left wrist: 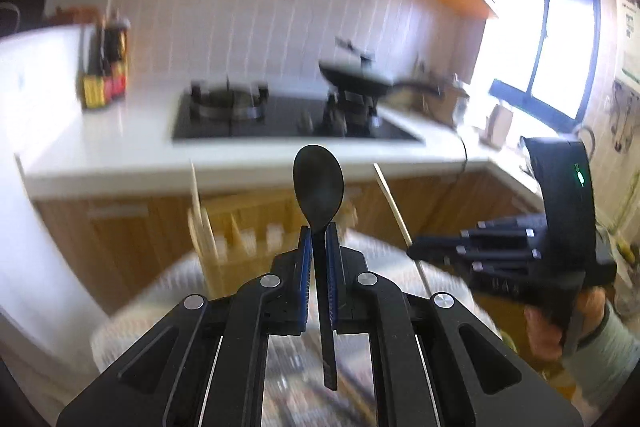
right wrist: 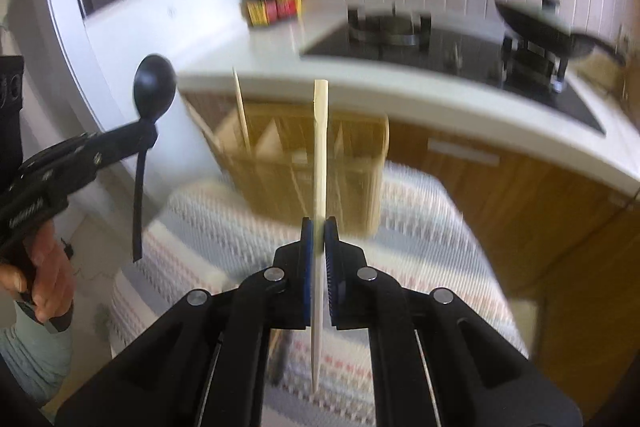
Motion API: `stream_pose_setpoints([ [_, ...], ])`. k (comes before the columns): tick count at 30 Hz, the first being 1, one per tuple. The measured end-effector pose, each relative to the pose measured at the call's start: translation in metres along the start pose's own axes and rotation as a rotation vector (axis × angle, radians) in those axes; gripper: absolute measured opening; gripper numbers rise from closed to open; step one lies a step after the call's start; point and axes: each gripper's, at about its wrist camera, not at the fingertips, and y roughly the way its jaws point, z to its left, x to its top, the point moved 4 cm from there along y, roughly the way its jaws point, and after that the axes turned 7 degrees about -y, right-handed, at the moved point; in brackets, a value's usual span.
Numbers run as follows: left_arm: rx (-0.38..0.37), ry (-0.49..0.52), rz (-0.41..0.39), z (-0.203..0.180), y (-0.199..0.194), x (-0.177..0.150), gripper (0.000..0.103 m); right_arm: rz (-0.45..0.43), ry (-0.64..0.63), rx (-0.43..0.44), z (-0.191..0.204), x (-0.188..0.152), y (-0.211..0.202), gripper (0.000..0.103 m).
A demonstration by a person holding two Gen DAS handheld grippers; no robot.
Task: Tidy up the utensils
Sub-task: 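Carry both utensils over the beige caddy and open both grippers to drop them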
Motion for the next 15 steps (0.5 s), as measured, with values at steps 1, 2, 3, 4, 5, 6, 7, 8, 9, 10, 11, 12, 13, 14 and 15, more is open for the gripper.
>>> stream_pose_setpoints([
  [1, 0.003, 0.000, -0.024, -0.004, -0.001, 0.005, 0.005, -0.025, 0.000, 0.000, -0.001, 0.008, -0.004, 0.005],
  [2, 0.006, -0.005, -0.051, -0.002, 0.000, 0.014, 0.005, -0.052, 0.004, -0.001, -0.003, 0.017, -0.007, 0.005],
  [3, 0.006, -0.010, -0.067, -0.005, 0.001, 0.018, 0.005, -0.078, 0.009, -0.002, -0.005, 0.026, -0.009, 0.005],
  [4, 0.006, -0.018, -0.088, -0.005, 0.004, 0.026, 0.005, -0.098, 0.013, -0.003, -0.007, 0.031, -0.010, 0.005],
  [5, 0.007, -0.026, -0.109, -0.005, 0.007, 0.032, 0.005, -0.129, 0.016, -0.007, -0.008, 0.040, -0.010, 0.005],
  [6, 0.010, -0.032, -0.127, -0.006, 0.012, 0.037, 0.005, -0.159, 0.021, -0.016, -0.010, 0.048, -0.011, 0.005],
  [7, 0.016, -0.034, -0.142, -0.007, 0.015, 0.040, 0.005, -0.180, 0.026, -0.022, -0.011, 0.053, -0.012, 0.005],
  [8, 0.024, -0.035, -0.164, -0.007, 0.019, 0.043, 0.005, -0.208, 0.037, -0.024, -0.013, 0.061, -0.012, 0.005],
  [9, 0.032, -0.032, -0.182, -0.006, 0.023, 0.046, 0.005, -0.238, 0.054, -0.020, -0.016, 0.070, -0.012, 0.005],
  [10, 0.041, -0.027, -0.198, -0.004, 0.027, 0.049, 0.005, -0.257, 0.062, -0.021, -0.018, 0.076, -0.013, 0.005],
  [11, 0.049, -0.021, -0.217, -0.003, 0.031, 0.049, 0.005, -0.282, 0.072, -0.022, -0.020, 0.084, -0.012, 0.005],
  [12, 0.054, -0.015, -0.236, -0.002, 0.037, 0.049, 0.005, -0.306, 0.082, -0.022, -0.022, 0.091, -0.011, 0.005],
  [13, 0.060, -0.010, -0.250, 0.000, 0.042, 0.049, 0.005, -0.329, 0.089, -0.027, -0.024, 0.098, -0.010, 0.005],
  [14, 0.066, -0.007, -0.259, 0.002, 0.045, 0.049, 0.005, -0.348, 0.092, -0.035, -0.025, 0.104, -0.010, 0.005],
  [15, 0.070, -0.003, -0.266, 0.004, 0.049, 0.048, 0.005, -0.365, 0.091, -0.041, -0.026, 0.108, -0.009, 0.005],
])
